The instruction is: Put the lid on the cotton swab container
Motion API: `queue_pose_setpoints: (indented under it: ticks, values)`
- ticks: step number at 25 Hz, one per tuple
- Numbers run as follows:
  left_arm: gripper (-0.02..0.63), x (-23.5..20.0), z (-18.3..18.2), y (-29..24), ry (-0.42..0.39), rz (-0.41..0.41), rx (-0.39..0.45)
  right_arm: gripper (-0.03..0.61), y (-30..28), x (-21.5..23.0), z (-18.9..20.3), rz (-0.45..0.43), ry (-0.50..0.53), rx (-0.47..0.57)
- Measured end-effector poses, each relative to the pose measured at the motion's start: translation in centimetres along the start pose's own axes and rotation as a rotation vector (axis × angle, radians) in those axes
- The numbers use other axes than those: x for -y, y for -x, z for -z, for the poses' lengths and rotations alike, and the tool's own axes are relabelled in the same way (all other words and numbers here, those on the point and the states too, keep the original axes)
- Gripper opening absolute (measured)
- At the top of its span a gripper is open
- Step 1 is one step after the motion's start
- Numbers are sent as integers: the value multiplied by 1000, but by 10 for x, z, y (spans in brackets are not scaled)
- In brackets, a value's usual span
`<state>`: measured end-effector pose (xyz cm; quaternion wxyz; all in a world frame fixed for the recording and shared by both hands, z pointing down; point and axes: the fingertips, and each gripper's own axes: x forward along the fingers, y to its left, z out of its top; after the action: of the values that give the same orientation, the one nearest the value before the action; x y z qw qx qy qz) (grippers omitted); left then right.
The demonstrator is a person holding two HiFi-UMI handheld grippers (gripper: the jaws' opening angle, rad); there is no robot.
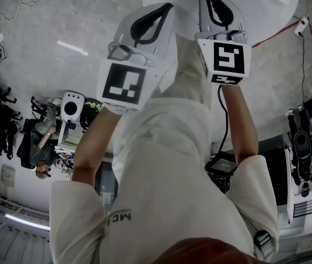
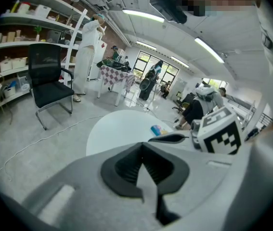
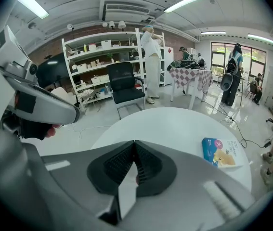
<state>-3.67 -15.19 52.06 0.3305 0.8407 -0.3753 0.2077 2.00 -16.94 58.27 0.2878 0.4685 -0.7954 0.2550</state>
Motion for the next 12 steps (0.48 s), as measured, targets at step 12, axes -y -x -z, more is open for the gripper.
queue_pose_setpoints:
  ticks: [12]
  values:
    - [0,7,0,6,-15,-3,3,-8,5,0,-1,-3,-35,2]
